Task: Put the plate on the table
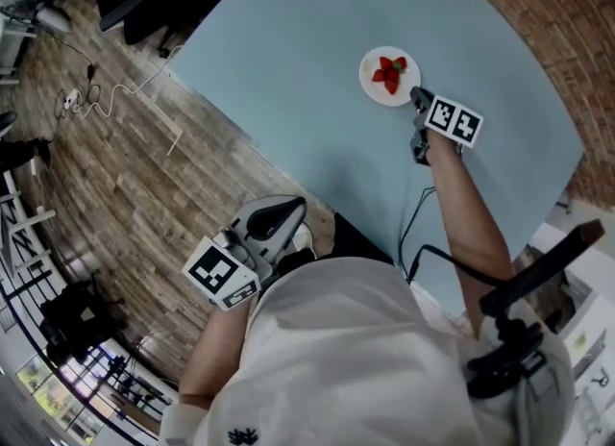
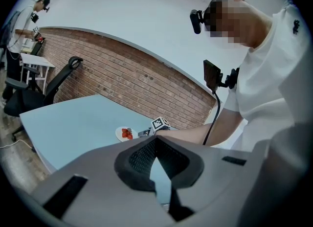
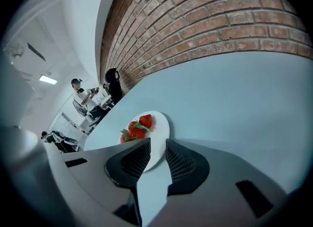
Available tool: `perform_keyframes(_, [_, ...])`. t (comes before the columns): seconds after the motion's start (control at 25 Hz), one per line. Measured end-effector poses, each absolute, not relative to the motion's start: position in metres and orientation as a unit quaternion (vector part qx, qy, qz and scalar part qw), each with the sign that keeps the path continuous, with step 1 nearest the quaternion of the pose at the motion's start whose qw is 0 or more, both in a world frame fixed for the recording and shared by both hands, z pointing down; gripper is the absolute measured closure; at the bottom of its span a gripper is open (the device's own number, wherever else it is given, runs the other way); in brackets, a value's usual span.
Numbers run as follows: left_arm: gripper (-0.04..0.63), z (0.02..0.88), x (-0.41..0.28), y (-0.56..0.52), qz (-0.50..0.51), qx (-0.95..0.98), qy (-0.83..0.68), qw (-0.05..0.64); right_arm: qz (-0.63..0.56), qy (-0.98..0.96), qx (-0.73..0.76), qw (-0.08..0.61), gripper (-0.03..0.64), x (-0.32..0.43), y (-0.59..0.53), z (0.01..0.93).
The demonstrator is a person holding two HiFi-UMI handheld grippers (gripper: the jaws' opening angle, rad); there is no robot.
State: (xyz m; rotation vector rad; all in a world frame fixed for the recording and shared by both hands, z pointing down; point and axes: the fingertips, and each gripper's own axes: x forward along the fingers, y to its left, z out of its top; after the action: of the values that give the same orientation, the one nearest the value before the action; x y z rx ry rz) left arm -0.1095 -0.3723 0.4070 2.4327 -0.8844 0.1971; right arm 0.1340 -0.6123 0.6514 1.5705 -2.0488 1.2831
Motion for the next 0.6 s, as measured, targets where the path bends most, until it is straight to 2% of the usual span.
perform_keyframes(0.36, [0.594,0.397,-0.114,-0.354,0.062,0.921,-0.299,0.243,0.372,-0.753,0.516,0.169,0.537,0.113,-0.553,0.598])
perform_keyframes(0.44, [0.595,0.395,-0.115,-0.345,0.060,0.925,-0.289,0.238,0.351,-0.764,0.508,0.185,0.605,0.107,-0.532,0.583])
perform_keyframes(0.6, [0.595,0.390,-0.124,-0.327,0.055,0.931,-0.279,0.227,0.320,-0.783,0.494,0.201,0.607,0.091,-0.486,0.555])
